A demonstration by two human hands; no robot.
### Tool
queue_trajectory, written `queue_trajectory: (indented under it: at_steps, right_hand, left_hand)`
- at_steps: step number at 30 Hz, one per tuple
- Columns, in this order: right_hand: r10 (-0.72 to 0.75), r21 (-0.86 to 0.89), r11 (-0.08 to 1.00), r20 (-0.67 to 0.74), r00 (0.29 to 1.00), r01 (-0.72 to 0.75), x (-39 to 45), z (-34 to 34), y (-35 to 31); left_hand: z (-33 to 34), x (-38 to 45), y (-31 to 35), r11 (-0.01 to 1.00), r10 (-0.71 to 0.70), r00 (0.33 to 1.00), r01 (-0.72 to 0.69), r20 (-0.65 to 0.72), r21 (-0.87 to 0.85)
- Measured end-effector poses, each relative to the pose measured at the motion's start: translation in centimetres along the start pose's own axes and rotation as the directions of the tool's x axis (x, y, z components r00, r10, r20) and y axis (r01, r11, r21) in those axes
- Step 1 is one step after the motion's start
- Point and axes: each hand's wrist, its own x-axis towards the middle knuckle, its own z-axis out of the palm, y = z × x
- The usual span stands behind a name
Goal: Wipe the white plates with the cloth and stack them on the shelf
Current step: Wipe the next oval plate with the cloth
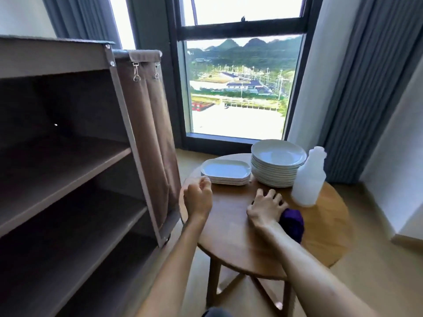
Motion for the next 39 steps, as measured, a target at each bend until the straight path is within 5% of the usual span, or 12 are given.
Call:
queue_trajectory:
  at_steps: [6,9,14,22,28,35,39]
  right_hand:
    - [-0.066,-0.016,0.998,0.027,0.997,0.067,1.9,0.2,3.2]
    - [-0.067,0.000,0.998,-0.003,0.998,0.067,2.7,0.7,3.7]
    - [-0.066,0.008,0.998,-0.033,0.997,0.066,5.2,1.6,3.8]
    - [-0.071,-0.012,0.997,-0.075,0.995,0.071,7.9,2.5,2.9]
    - [-0.074,-0.023,0.997,-0.109,0.991,0.072,8.1,2.7,2.8]
    - [-0.059,-0.026,0.998,-0.115,0.992,0.056,7.5,2.5,2.8]
    - [0.048,0.191,0.981,-0.121,0.991,-0.024,7.2,2.1,2.5]
  left_hand:
    - [9.8,3.7,0.2,0.968,-0.252,0.958,0.251,0.133,0.025]
    - [12.0,6.5,-1.3,0.915,-0.401,0.916,0.401,0.006,0.039]
    - [12.2,10.0,-3.3,0.882,-0.460,0.841,0.469,-0.285,-0.041]
    - [10.1,13.2,-4.7,0.908,-0.386,0.909,0.405,-0.159,0.111]
    - [9.3,14.7,-5.4,0.889,-0.457,0.886,0.459,-0.084,0.004]
    - [5.7,11.4,-1.2,0.605,-0.646,0.724,0.679,0.242,-0.415]
    - [4.1,8.7,-0.5,0.470,-0.682,0.673,0.702,0.285,-0.535]
